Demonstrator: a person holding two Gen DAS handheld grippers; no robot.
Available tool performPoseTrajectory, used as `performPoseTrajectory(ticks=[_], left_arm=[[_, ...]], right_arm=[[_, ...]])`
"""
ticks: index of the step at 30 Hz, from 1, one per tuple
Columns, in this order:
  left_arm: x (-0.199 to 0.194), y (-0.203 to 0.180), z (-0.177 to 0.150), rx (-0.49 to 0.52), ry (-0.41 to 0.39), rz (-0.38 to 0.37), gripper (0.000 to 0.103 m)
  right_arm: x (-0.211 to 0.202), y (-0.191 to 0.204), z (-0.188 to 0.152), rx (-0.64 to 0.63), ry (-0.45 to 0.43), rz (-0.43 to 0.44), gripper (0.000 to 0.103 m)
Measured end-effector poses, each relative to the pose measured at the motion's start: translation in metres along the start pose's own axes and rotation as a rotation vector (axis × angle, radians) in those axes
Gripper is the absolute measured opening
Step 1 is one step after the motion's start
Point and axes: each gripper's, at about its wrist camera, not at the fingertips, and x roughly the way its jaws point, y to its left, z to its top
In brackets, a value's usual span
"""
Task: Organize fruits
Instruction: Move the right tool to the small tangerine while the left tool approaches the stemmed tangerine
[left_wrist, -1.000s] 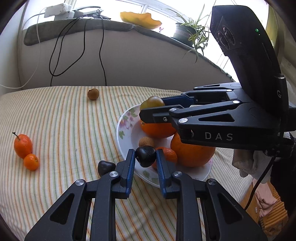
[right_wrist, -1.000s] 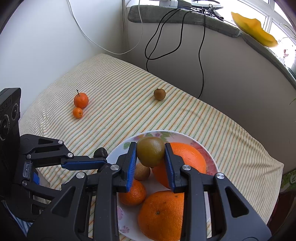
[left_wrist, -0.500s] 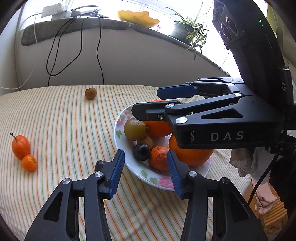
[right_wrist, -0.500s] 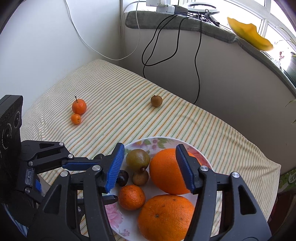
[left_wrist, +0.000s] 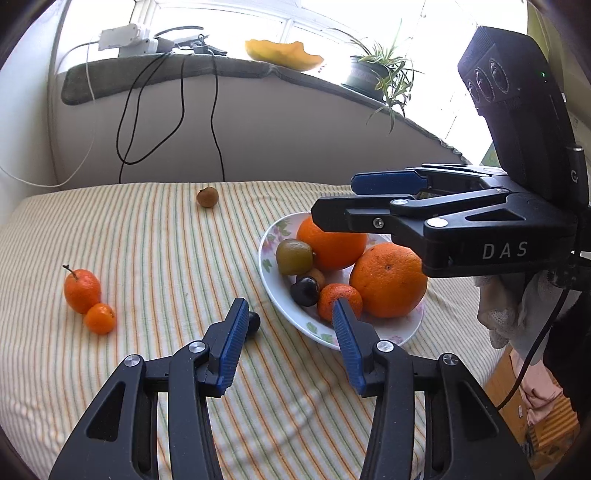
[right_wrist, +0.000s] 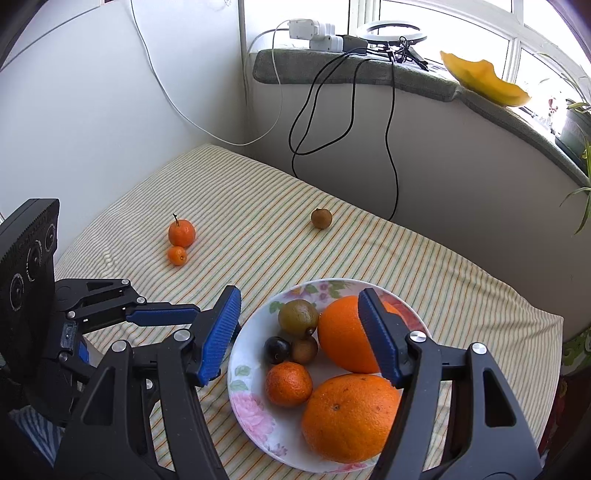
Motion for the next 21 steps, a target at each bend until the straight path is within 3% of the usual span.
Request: performPoseTrajectory(ticks=[11,21], left_arm=[[-0.042,0.044,-0.019,-0.002,-0.019,0.141,0.046],[-0.055,0.095,-0.011,-0.055,-0.038,0.233,0.046]], right_arm=[[0.0,0.039,-0.017,-0.031,-0.001,0.065,0.069],[0.023,0.079,-0.018,-0.123,0.034,0.089,0.069]])
